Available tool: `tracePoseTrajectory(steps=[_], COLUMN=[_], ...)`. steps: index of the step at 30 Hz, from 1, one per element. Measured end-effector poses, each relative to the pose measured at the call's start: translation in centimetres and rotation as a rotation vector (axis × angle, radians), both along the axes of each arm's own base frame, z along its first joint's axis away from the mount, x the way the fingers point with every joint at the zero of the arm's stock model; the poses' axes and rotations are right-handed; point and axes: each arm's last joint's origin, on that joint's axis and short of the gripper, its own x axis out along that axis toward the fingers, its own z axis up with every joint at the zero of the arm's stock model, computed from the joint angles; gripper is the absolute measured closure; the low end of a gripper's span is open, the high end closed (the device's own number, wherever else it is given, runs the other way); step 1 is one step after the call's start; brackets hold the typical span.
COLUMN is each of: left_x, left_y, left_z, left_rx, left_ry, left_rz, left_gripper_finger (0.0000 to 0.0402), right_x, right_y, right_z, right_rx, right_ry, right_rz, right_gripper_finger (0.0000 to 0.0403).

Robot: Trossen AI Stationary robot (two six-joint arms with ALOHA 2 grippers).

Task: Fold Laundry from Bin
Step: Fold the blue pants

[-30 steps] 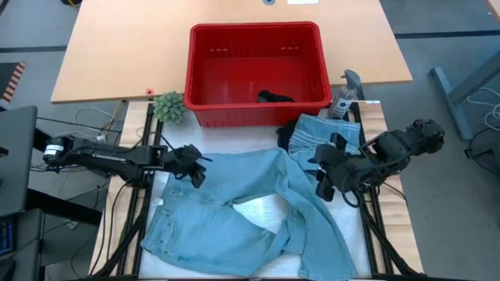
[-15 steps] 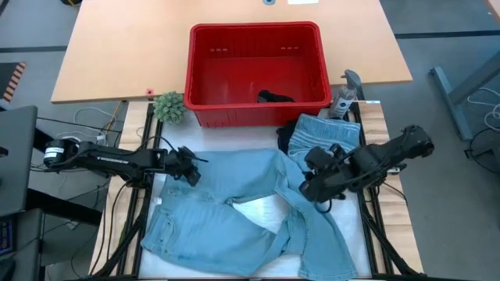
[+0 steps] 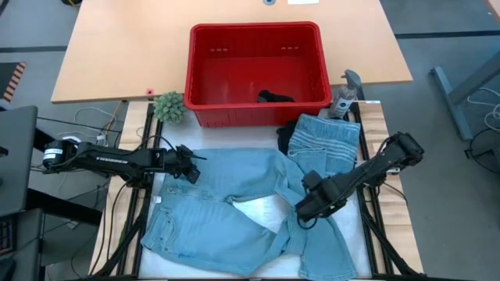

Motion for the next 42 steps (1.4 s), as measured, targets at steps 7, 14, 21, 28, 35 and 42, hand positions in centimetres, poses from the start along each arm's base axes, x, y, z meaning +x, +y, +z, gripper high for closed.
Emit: tracePoseTrajectory(steps=[7, 14, 21, 28, 35, 42], left_x=[0.1, 0.1, 0.1, 0.2, 0.2, 0.2], left_y=[0.0, -0.1, -0.1, -0.1, -0.1, -0.1], left_z=[0.0, 0.0, 0.0, 0.0, 0.0, 0.0], left_rx=[-0.003, -0.011, -0.019, -0.024, -0.022, -0.022], left_ry=[-0.003, -0.005, -0.012, -0.021, -0.021, -0.024], left_rz=[-0.044, -0.052, -0.048, -0.053, -0.051, -0.044], left_gripper_finger=[0.0402, 0.0402, 0.0402, 0.0401, 0.0401, 0.0402], right_x=[-3.3, -6.7, -8.3, -8.3, -8.2, -7.8], right_y=[0.6, 0.9, 0.8, 0.7, 0.8, 1.4], right_z=[-2.3, -4.1, -7.7, -9.3, -9.6, -12.5], right_rx=[0.045, 0.173, 0.241, 0.265, 0.258, 0.348], right_ry=[-0.006, -0.144, -0.144, -0.168, -0.156, -0.148], right_rz=[-0.057, -0.023, 0.009, 0.053, 0.074, 0.076], right_gripper_finger=[0.0145, 0.0145, 0.0145, 0.0145, 0.0145, 0.0156])
